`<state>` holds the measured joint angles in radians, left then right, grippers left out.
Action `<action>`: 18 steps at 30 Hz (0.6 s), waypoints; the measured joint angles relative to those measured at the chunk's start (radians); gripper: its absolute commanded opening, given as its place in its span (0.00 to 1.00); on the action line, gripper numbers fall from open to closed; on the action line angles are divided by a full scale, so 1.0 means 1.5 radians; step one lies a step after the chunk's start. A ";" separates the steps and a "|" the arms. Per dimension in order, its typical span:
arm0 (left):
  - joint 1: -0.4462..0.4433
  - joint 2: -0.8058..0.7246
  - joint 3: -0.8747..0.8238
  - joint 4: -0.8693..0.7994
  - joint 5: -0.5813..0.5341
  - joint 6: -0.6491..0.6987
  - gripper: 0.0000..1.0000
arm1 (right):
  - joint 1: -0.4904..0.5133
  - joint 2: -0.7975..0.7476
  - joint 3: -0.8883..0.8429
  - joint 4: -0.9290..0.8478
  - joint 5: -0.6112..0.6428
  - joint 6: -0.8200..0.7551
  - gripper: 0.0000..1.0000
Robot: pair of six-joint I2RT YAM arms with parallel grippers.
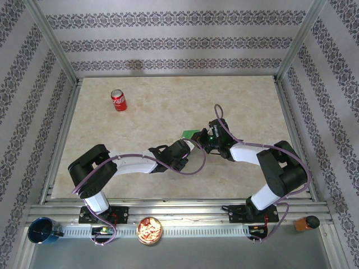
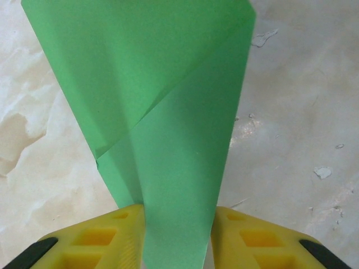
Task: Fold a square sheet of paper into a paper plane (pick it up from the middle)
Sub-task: Fold the wing for the fifth time at the center of the table.
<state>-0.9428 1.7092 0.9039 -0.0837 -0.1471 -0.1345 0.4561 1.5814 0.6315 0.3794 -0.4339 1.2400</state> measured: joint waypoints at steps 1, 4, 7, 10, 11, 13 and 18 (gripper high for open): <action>0.000 0.000 0.000 0.000 -0.001 0.000 0.35 | 0.000 0.000 0.000 0.000 0.000 0.001 0.01; 0.000 0.000 0.000 -0.002 -0.009 0.001 0.33 | 0.000 0.000 0.000 0.003 0.000 0.006 0.01; 0.000 0.000 0.000 -0.008 -0.016 0.004 0.31 | 0.000 0.000 0.000 0.008 0.000 0.008 0.01; -0.001 0.000 0.000 -0.012 -0.023 0.010 0.29 | 0.000 0.000 0.000 0.010 0.000 0.010 0.01; -0.001 0.000 0.000 -0.012 -0.025 0.011 0.27 | 0.000 0.000 0.000 0.010 0.000 0.010 0.01; -0.001 0.000 0.000 -0.012 -0.028 0.015 0.25 | 0.000 0.000 0.000 0.010 0.000 0.010 0.01; -0.004 0.000 0.000 -0.012 -0.031 0.017 0.23 | 0.000 0.000 -0.001 0.012 0.000 0.010 0.01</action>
<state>-0.9485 1.7088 0.9039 -0.1020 -0.1928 -0.1089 0.4561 1.5814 0.6300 0.3973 -0.4343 1.2549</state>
